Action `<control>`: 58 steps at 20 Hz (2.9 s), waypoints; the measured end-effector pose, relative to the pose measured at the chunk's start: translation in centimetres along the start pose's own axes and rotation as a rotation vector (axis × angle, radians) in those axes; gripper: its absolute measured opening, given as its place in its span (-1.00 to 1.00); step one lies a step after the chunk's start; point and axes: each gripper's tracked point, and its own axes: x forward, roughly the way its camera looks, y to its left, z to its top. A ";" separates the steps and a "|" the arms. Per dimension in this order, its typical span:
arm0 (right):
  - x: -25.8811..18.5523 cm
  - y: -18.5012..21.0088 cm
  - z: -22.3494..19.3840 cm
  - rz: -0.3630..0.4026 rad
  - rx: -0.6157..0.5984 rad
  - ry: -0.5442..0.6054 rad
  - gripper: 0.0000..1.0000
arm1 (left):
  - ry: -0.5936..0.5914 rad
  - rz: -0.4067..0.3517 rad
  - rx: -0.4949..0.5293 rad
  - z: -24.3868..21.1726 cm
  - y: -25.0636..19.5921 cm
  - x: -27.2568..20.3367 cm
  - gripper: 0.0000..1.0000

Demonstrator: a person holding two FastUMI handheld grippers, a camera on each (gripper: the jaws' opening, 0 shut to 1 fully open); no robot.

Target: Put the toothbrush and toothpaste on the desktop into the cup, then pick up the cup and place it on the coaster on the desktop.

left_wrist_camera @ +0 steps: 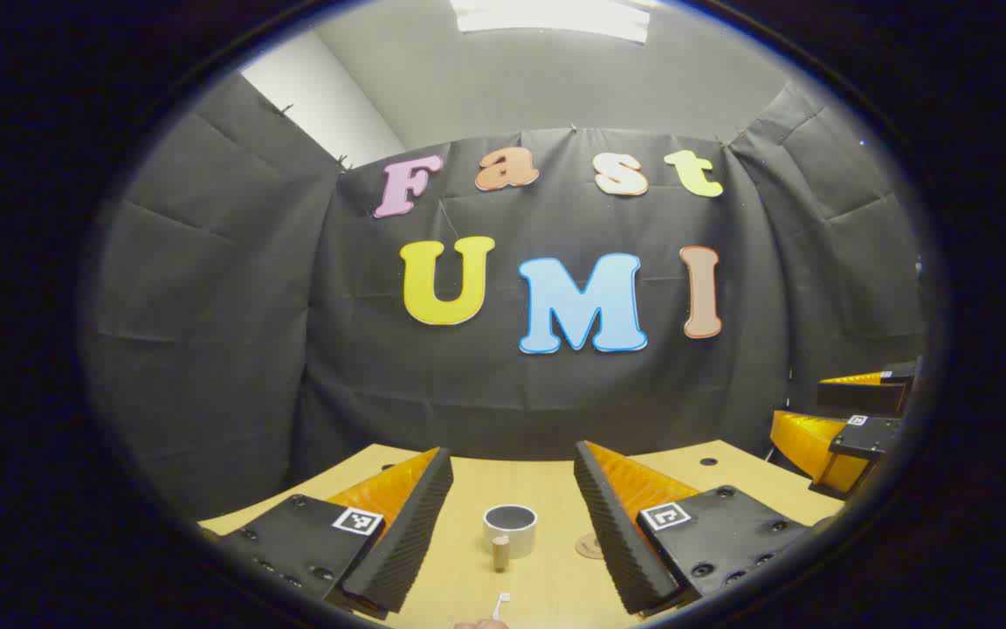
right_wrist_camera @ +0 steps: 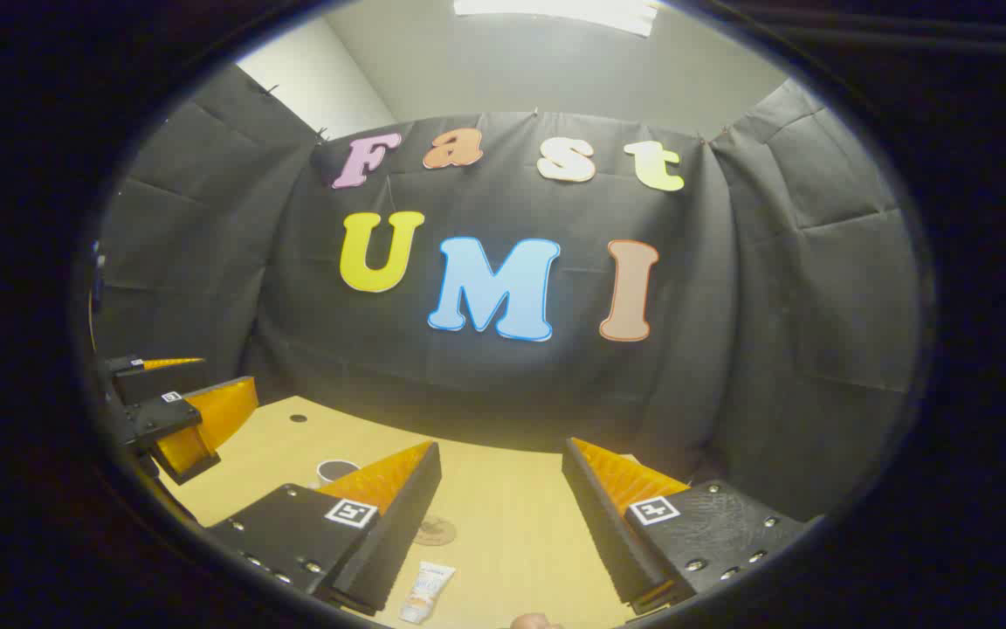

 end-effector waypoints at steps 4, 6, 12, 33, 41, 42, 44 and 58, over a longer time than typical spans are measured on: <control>0.6 -0.4 -0.6 -0.025 0.003 0.036 0.79 | 0.014 -0.030 -0.003 -0.1 -0.3 1.9 0.97; 1.1 -0.1 -1.0 -0.025 0.005 0.055 0.79 | 0.028 -0.032 0.010 -0.5 0.0 2.5 0.82; 2.2 1.1 -2.4 -0.003 0.003 0.111 0.79 | 0.074 -0.068 0.002 -2.5 -0.4 4.1 0.97; 2.1 5.5 -14.4 0.077 0.141 0.666 0.80 | 0.566 -0.244 -0.056 -16.7 -1.9 4.6 0.83; 1.2 6.1 -17.2 0.111 0.139 0.782 0.80 | 0.802 -0.189 -0.161 -21.9 -0.8 4.1 0.70; 1.1 6.1 -17.4 0.113 0.137 0.796 0.80 | 0.831 -0.180 -0.170 -22.4 -0.5 4.0 0.84; 0.8 6.3 -18.1 0.120 0.130 0.826 0.80 | 0.895 -0.169 -0.184 -23.8 -0.3 3.4 0.84; -0.8 7.2 -22.8 0.130 0.150 1.051 0.81 | 1.263 -0.118 -0.115 -28.5 1.4 -1.9 0.87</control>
